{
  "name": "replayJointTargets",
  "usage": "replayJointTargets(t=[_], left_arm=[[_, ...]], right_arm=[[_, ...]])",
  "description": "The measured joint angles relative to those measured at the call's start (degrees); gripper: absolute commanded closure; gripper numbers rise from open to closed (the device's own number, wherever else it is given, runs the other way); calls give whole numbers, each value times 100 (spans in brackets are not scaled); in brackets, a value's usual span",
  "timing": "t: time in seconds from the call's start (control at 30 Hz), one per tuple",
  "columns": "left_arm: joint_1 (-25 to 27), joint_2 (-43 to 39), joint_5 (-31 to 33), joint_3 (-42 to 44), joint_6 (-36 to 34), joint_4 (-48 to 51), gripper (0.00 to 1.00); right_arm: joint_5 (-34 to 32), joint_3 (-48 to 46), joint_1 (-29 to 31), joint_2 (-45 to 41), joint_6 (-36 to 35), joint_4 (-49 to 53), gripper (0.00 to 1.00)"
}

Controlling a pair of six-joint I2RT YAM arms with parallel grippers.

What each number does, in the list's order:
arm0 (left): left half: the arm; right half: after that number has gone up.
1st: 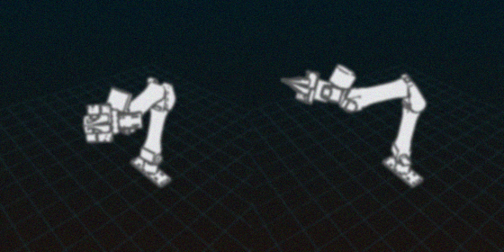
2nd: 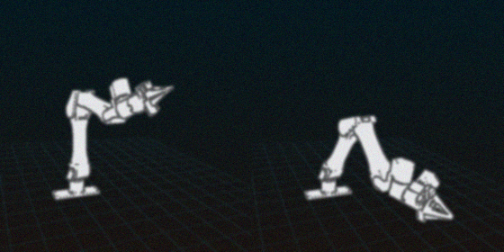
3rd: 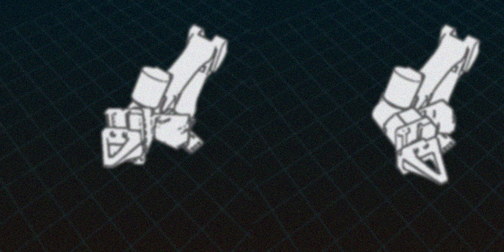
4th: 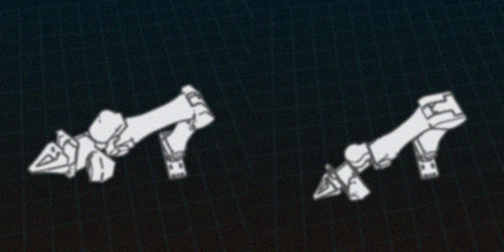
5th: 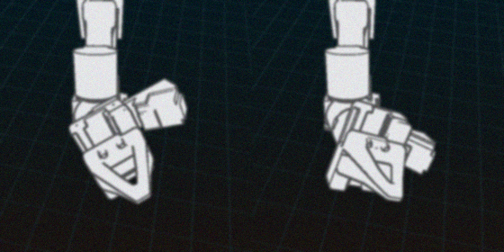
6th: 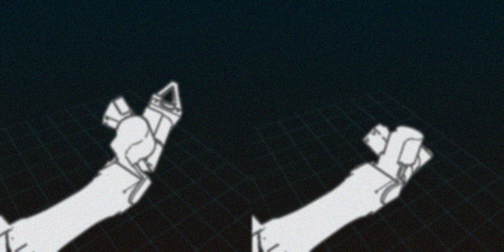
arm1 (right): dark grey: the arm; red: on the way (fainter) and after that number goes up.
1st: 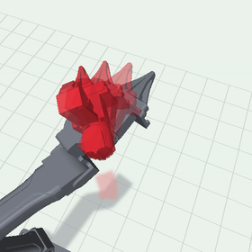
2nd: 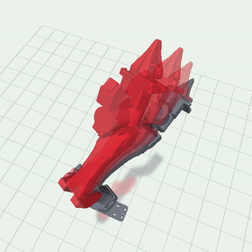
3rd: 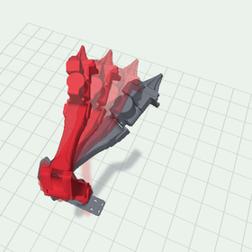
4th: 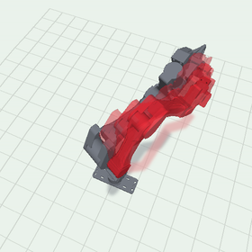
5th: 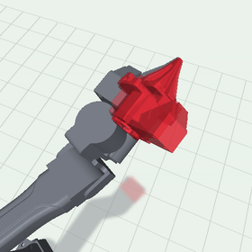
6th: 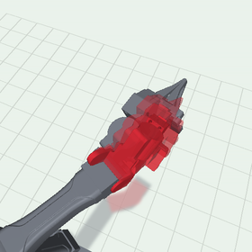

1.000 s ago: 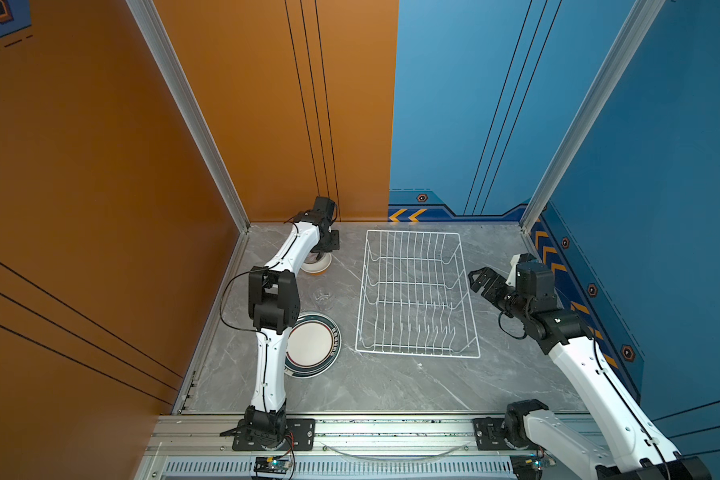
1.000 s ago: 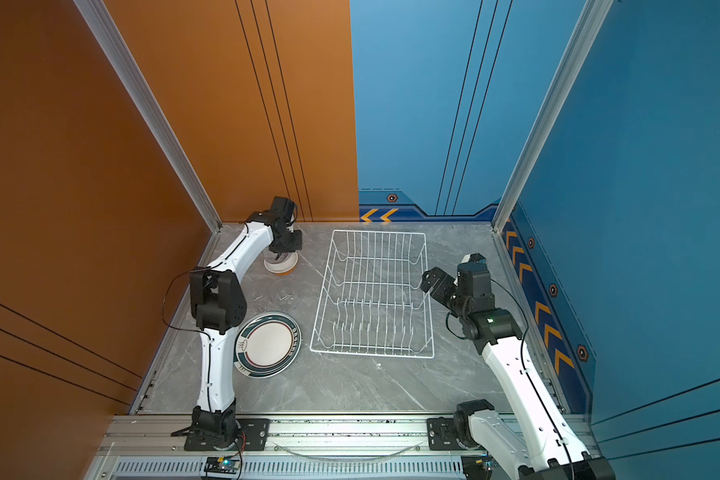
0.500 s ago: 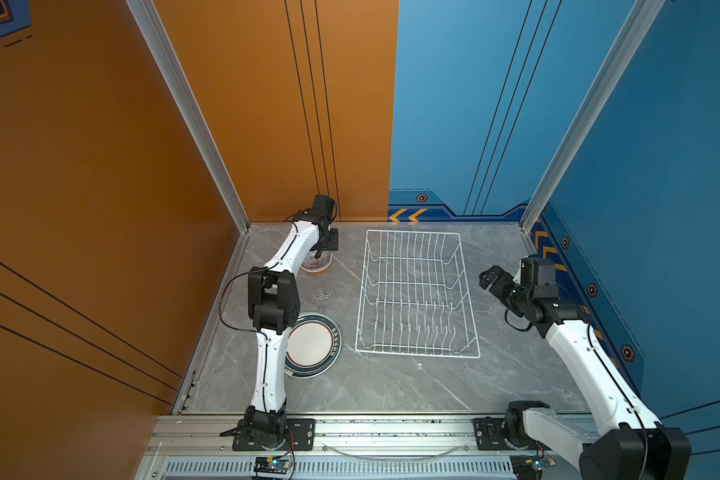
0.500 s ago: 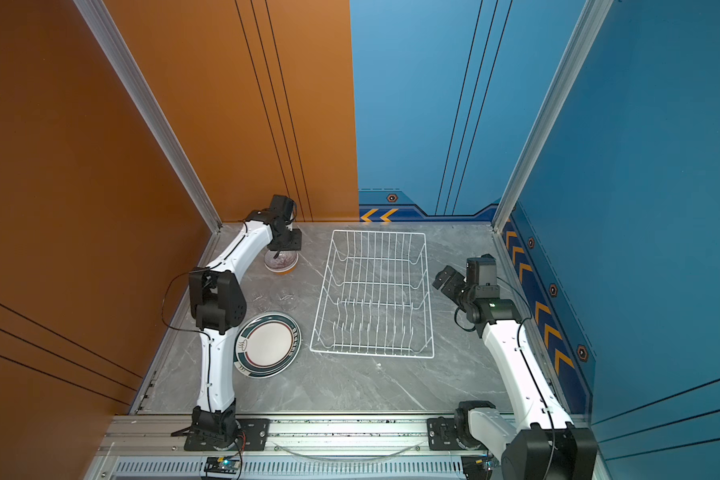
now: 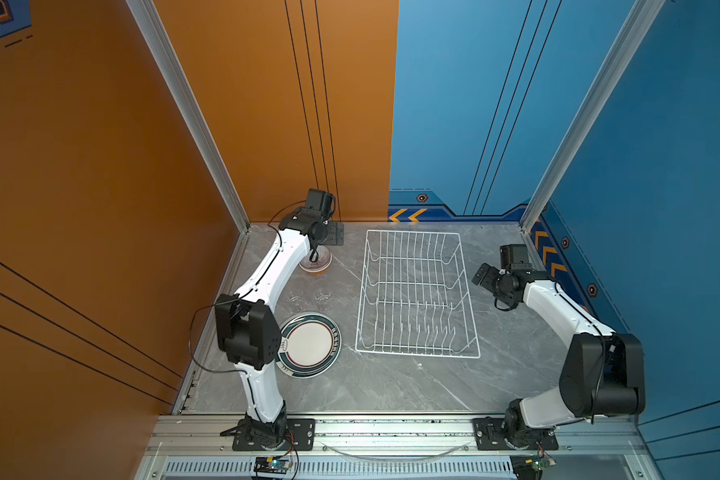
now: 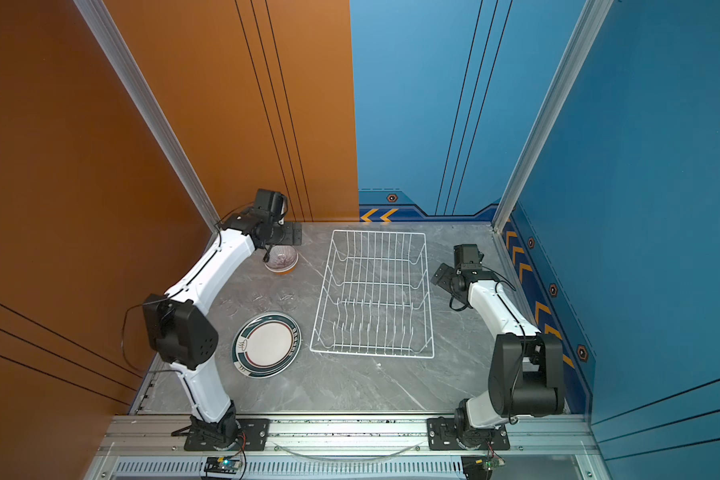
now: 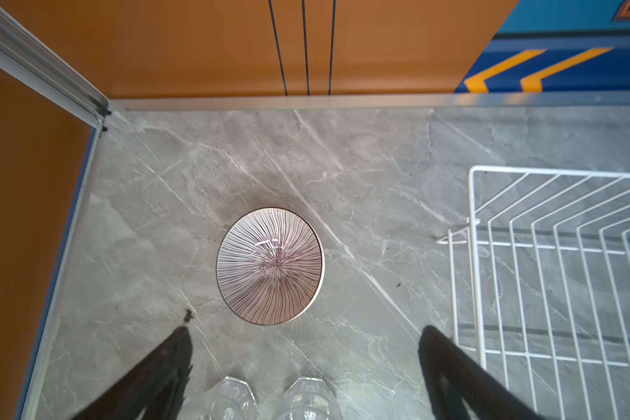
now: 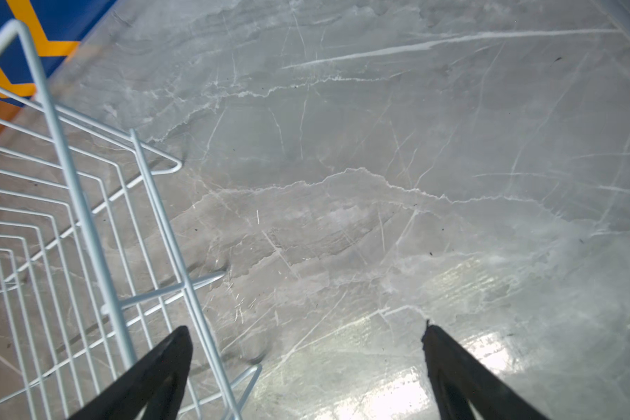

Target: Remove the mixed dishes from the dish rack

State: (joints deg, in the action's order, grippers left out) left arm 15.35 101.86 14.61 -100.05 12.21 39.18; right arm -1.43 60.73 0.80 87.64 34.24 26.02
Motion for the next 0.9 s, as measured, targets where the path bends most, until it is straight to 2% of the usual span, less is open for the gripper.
replayJointTargets(t=[0.13,0.33,0.53,0.77,0.9], left_arm=[[-11,-1207,341,1530,0,-962,2],[-343,-1978,623,2970,111,-1853,2],[-752,-2118,634,3602,247,-2275,2],[-787,-2122,621,3781,321,-2568,2],[-833,-2269,614,4256,328,-2920,2]], right_arm=[[-173,293,236,376,-87,-11,0],[-444,739,570,767,-98,-26,0],[-439,892,807,1058,-81,-55,0],[-326,1311,1060,1303,-83,-37,0],[-308,1502,1209,1349,-83,-13,0]])
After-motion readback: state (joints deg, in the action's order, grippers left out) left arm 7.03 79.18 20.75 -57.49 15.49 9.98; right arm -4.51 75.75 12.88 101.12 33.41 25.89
